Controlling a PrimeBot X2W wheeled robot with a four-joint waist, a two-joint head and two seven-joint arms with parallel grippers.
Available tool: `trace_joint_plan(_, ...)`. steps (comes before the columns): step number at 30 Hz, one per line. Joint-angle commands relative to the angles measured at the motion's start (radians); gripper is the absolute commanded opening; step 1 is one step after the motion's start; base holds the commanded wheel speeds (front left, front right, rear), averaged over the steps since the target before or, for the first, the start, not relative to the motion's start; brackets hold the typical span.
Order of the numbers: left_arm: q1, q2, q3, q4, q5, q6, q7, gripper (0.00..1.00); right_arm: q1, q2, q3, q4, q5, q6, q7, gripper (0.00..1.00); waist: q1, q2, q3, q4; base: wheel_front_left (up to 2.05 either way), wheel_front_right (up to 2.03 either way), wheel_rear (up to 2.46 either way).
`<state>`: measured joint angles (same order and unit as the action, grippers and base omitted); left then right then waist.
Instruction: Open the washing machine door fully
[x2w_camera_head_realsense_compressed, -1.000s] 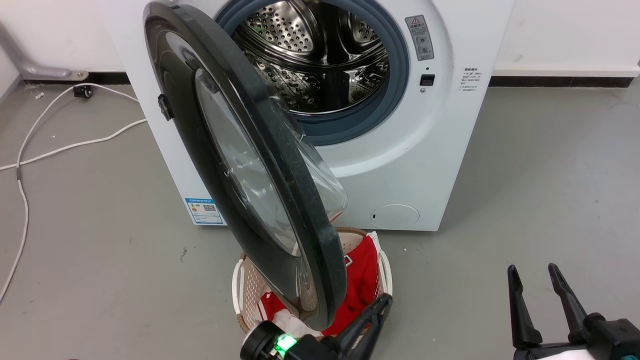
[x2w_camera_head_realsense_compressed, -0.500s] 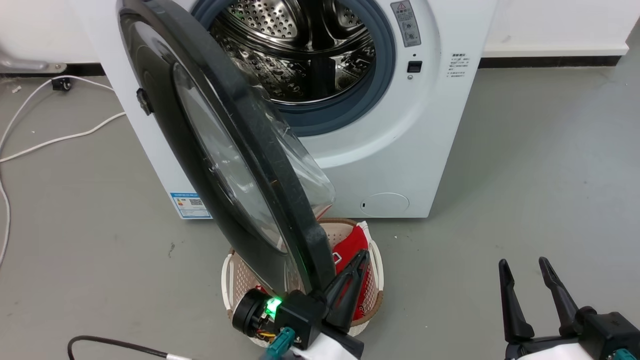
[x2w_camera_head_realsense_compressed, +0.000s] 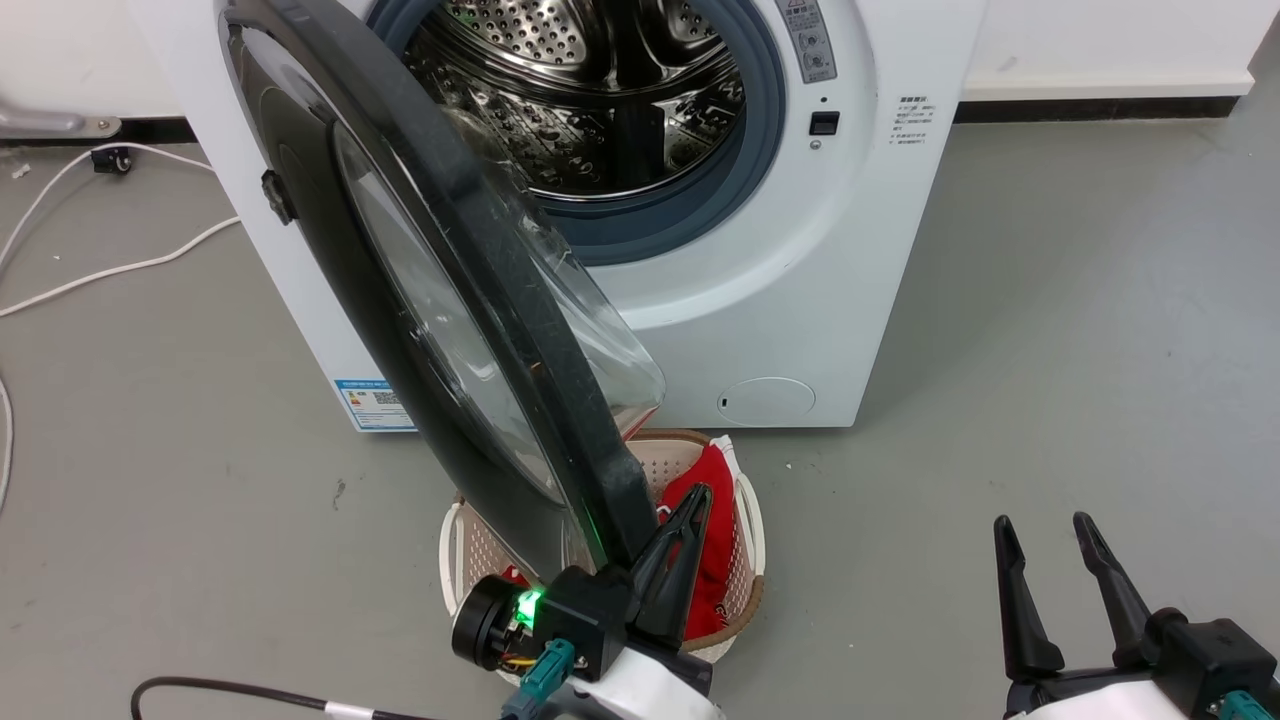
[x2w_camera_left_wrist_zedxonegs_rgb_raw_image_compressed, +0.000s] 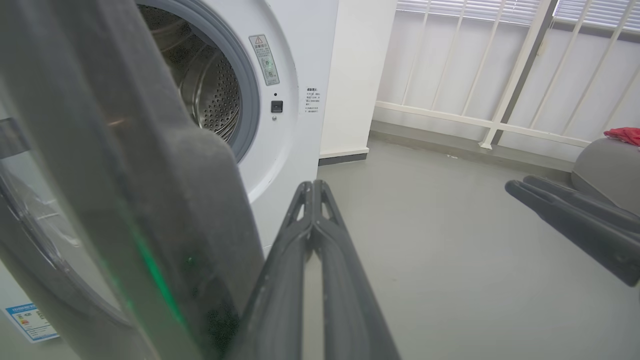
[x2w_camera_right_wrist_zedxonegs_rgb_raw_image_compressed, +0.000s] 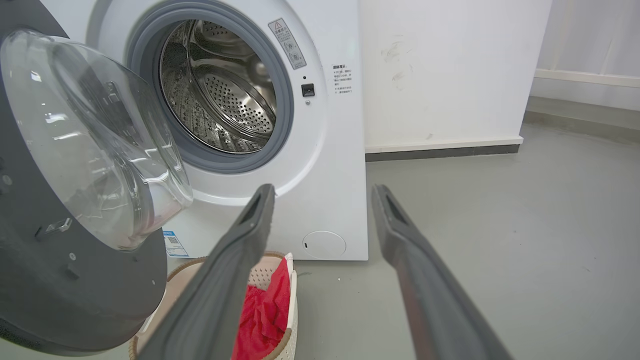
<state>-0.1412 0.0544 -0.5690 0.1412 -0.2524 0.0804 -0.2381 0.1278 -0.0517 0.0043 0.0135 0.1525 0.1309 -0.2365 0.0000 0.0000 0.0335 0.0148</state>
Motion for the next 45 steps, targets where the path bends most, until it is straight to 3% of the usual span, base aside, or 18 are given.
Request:
trace_joint_plan(1, 0.012, 0.01, 0.02, 0.002, -0.007, 0.015, -0.005, 0.0, -0.009, 0.003, -0.001, 0.003, 0.008, 0.0, -0.002, 1.0, 0.0, 0.0, -0.001, 0.004, 0.0, 0.0, 0.0)
trace_joint_plan(24, 0.184, 0.088, 0.068, -0.172, -0.016, 0.123, 0.009, 0.0, 0.03, 0.003, -0.005, -0.004, -0.01, 0.0, 0.011, 1.0, 0.0, 0.0, -0.045, 0.123, 0.0, 0.0, 0.0)
trace_joint_plan(36, 0.25, 0.133, 0.123, -0.278, -0.019, 0.184, 0.019, 0.0, 0.029, 0.003, -0.014, -0.013, -0.009, 0.0, 0.01, 1.0, 0.0, 0.0, -0.041, 0.246, 0.0, 0.0, 0.0)
trace_joint_plan(45, 0.243, 0.174, 0.208, -0.267, -0.053, 0.204, 0.007, 0.0, 0.015, 0.003, -0.015, -0.026, -0.02, 0.0, 0.019, 1.0, 0.0, 0.0, -0.025, 0.309, 0.0, 0.0, 0.0)
